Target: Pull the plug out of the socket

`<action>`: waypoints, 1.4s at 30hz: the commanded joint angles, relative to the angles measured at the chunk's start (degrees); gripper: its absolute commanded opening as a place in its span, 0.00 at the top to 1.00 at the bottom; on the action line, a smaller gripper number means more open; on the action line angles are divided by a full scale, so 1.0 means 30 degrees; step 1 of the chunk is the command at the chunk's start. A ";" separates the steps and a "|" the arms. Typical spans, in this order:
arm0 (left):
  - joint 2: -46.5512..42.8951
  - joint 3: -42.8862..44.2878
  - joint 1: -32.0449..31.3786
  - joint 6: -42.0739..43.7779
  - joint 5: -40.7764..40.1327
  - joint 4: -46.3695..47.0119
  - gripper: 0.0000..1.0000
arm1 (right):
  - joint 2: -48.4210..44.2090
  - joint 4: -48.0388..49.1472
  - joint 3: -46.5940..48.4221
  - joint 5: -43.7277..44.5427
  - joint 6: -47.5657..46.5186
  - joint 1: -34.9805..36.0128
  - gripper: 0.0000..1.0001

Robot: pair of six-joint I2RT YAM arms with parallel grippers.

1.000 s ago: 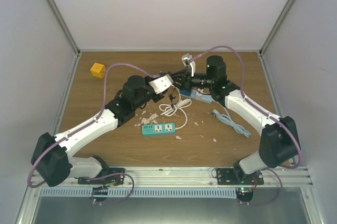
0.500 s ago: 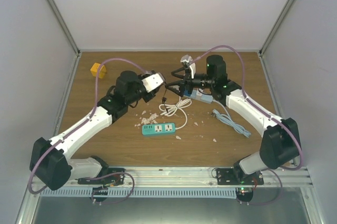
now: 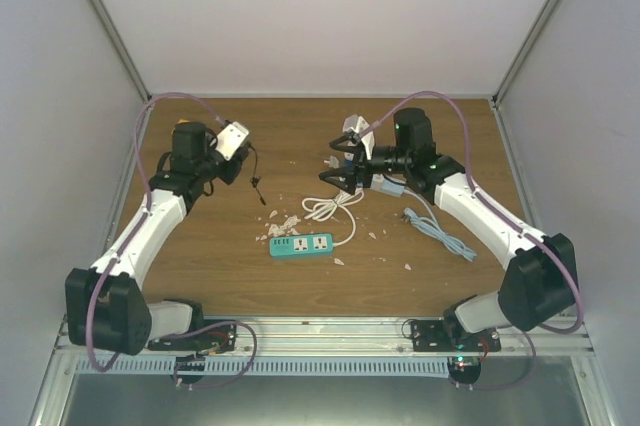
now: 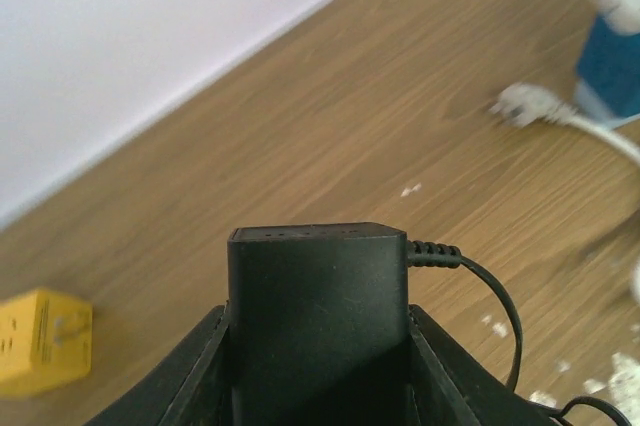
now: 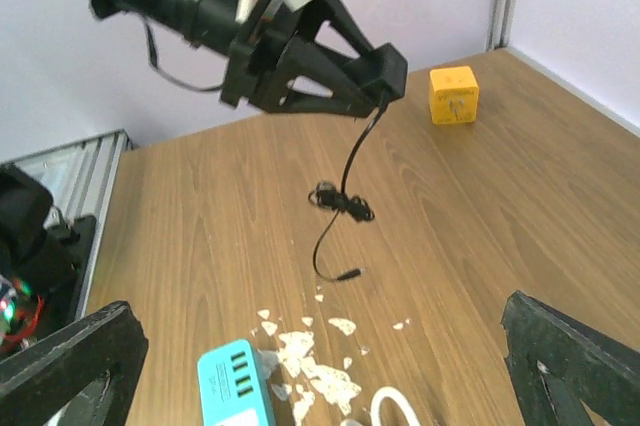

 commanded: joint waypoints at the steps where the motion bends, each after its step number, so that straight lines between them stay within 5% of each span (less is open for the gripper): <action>1: 0.1430 -0.0252 0.2284 -0.0665 0.0861 -0.0664 0.90 | 0.0720 -0.2119 -0.0234 -0.0375 -0.2970 -0.0115 0.03; 17: 0.8655 0.2880 0.8919 -0.1342 0.1974 -0.2732 0.86 | 0.6680 -0.7502 0.3156 0.3820 -0.8171 0.0402 0.15; 35: 1.3797 0.6256 1.0641 -0.1480 0.1467 -0.3863 0.77 | 1.0809 -0.9440 0.5478 0.5716 -0.9509 0.0899 0.22; 42: 1.4240 0.6881 1.1017 -0.1321 0.1298 -0.4257 0.63 | 1.1347 -0.9483 0.5048 0.6111 -0.9432 0.1146 0.24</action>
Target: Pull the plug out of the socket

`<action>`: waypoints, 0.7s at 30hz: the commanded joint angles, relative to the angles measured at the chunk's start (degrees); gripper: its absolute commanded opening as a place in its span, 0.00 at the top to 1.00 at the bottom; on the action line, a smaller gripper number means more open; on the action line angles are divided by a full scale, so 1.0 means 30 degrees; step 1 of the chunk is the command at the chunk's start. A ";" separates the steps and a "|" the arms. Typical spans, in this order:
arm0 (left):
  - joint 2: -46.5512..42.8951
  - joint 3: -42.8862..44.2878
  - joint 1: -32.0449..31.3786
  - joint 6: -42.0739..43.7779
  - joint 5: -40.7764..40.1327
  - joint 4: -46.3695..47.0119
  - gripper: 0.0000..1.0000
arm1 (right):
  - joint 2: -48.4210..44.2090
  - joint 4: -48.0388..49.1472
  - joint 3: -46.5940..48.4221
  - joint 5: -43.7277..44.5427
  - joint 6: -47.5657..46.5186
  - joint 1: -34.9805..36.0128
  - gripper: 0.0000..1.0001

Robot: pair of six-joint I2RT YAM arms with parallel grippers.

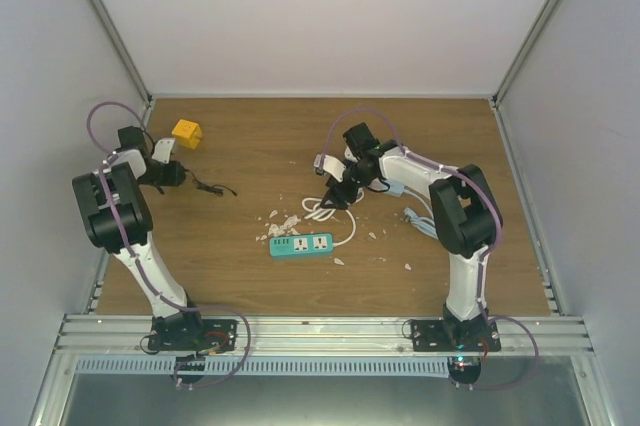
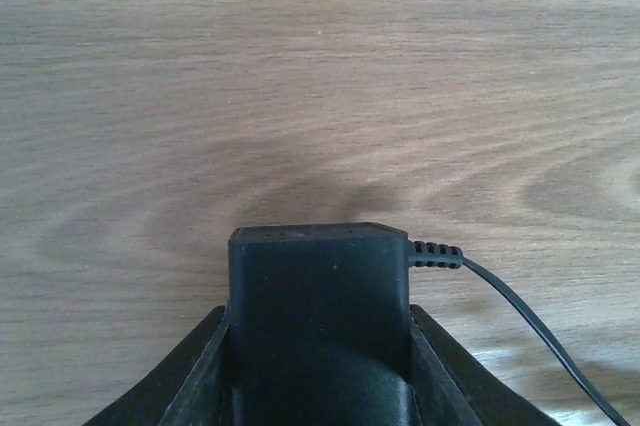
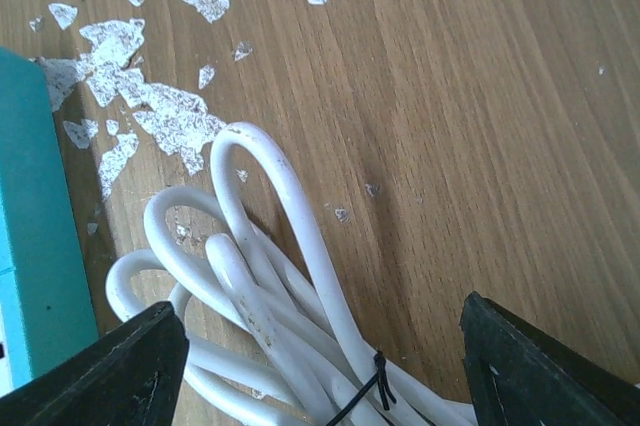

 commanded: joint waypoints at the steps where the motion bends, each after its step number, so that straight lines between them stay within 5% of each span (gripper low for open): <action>1: 0.0255 0.0613 0.0227 0.0016 -0.0256 -0.0150 0.63 | 0.0700 -0.0396 -0.0318 0.0423 -0.0193 0.0258 0.26; 7: 0.0413 0.0988 0.0363 -0.0103 -0.1908 -0.0299 0.59 | 0.0774 -0.0710 -0.0651 0.0088 -0.0077 0.0641 0.32; 12: -0.0269 0.0578 0.0395 0.0364 -0.1644 -0.0293 0.32 | 0.0518 -0.0689 -0.1086 0.0003 -0.0093 0.1175 0.38; 21: -0.3480 -0.0777 -0.0217 0.2391 0.0234 0.0032 0.12 | -0.0142 -0.0686 -0.2556 -0.0891 0.0836 0.1808 0.48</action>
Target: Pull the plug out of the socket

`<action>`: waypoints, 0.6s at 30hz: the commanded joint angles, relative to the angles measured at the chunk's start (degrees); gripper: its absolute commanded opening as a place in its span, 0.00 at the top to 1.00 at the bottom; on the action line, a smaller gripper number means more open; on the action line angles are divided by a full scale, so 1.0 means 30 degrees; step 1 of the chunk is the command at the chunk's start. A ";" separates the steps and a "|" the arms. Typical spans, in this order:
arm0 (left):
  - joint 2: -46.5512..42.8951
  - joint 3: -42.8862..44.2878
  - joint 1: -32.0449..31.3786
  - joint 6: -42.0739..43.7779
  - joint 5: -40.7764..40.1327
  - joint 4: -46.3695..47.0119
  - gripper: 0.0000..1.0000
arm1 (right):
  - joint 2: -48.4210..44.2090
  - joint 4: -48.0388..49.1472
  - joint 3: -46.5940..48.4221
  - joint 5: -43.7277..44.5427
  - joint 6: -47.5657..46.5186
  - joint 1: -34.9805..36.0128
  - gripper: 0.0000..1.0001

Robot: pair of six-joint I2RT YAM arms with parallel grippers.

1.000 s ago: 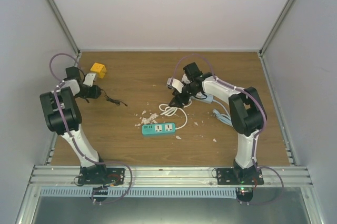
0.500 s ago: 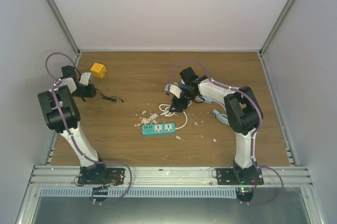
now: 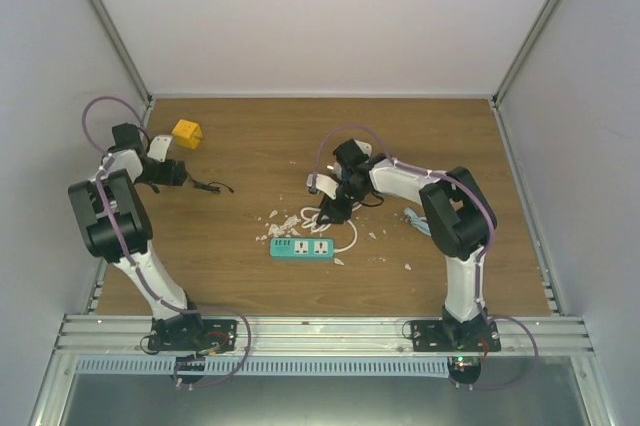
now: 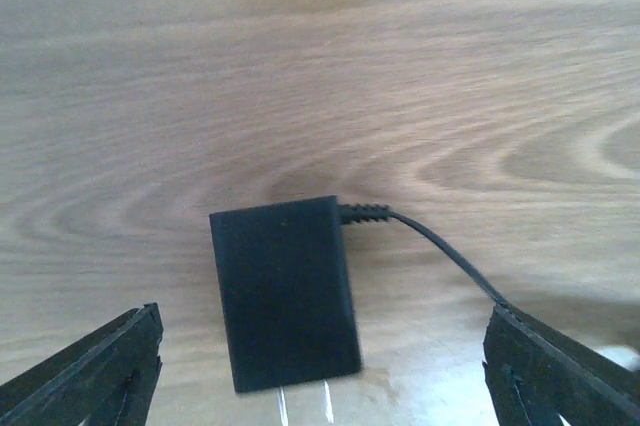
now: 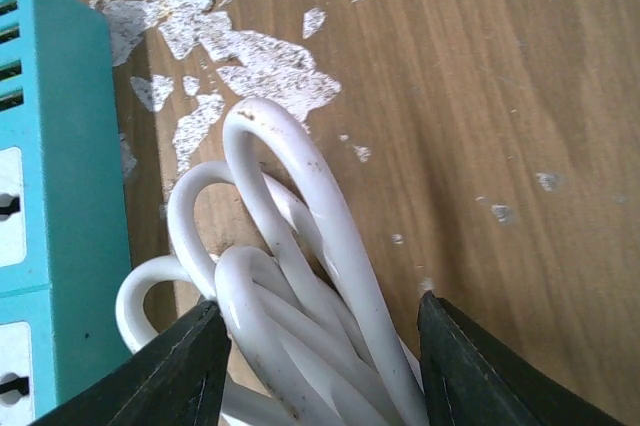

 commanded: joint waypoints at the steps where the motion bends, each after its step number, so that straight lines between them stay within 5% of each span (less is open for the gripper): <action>1: -0.2793 -0.0792 -0.0516 0.1761 0.1381 0.0554 0.11 | -0.0737 -0.0799 -0.1412 -0.1020 0.0885 0.0460 0.48; 10: -0.5672 -0.2829 -0.1673 0.3708 0.2207 0.0992 0.10 | -0.3511 -0.1269 -0.4544 -0.1321 0.1388 0.0494 0.48; 18: -0.6915 -0.2892 -0.2328 0.4981 0.6043 -0.0261 0.11 | -0.5905 -0.2670 -0.7267 -0.0217 0.0858 0.0062 0.47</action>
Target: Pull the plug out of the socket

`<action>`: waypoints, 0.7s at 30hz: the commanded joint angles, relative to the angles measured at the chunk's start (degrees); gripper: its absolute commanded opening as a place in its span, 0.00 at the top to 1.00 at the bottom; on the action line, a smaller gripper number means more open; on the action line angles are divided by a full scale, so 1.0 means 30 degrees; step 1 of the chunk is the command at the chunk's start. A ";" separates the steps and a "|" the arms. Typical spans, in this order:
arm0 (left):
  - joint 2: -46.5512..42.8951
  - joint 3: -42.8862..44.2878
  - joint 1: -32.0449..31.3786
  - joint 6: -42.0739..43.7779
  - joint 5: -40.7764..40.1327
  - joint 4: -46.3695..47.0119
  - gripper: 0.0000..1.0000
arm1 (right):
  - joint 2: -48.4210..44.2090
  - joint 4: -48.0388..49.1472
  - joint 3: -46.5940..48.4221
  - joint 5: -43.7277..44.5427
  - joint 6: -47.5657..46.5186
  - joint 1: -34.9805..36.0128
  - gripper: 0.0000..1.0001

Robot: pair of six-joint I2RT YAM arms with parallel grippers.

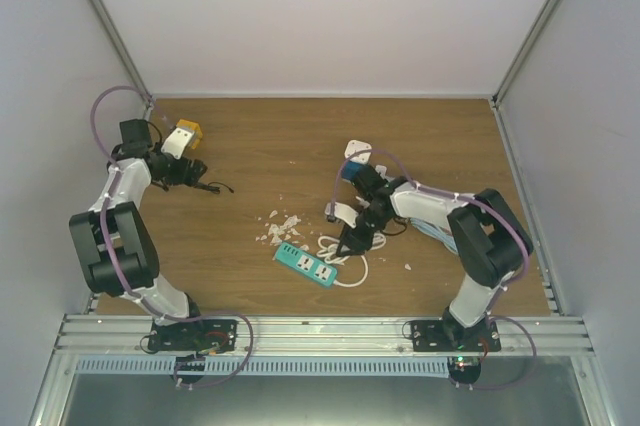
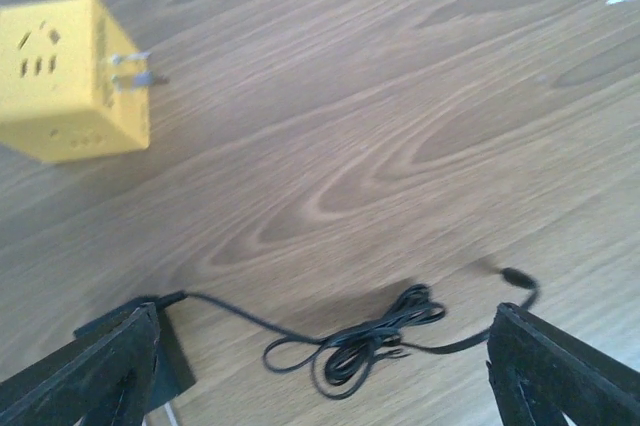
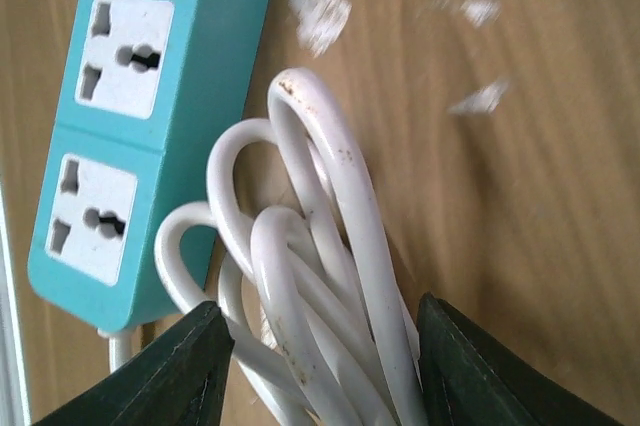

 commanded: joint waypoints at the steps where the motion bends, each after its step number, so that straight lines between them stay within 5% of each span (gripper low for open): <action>1: -0.1313 -0.0192 -0.0511 0.1733 0.3541 -0.0773 0.11 | -0.1538 -0.1841 -0.1566 0.0868 -0.0521 -0.0371 0.48; 8: -0.2749 -0.2073 -0.2337 0.5614 0.5689 -0.2824 0.12 | -0.2368 -0.2815 -0.1623 0.3412 -0.2353 -0.2062 0.51; 21: -0.3497 -0.3276 -0.3986 0.6750 0.5196 -0.2215 0.13 | -0.4105 -0.3438 -0.5503 0.6620 -0.4881 -0.3618 0.69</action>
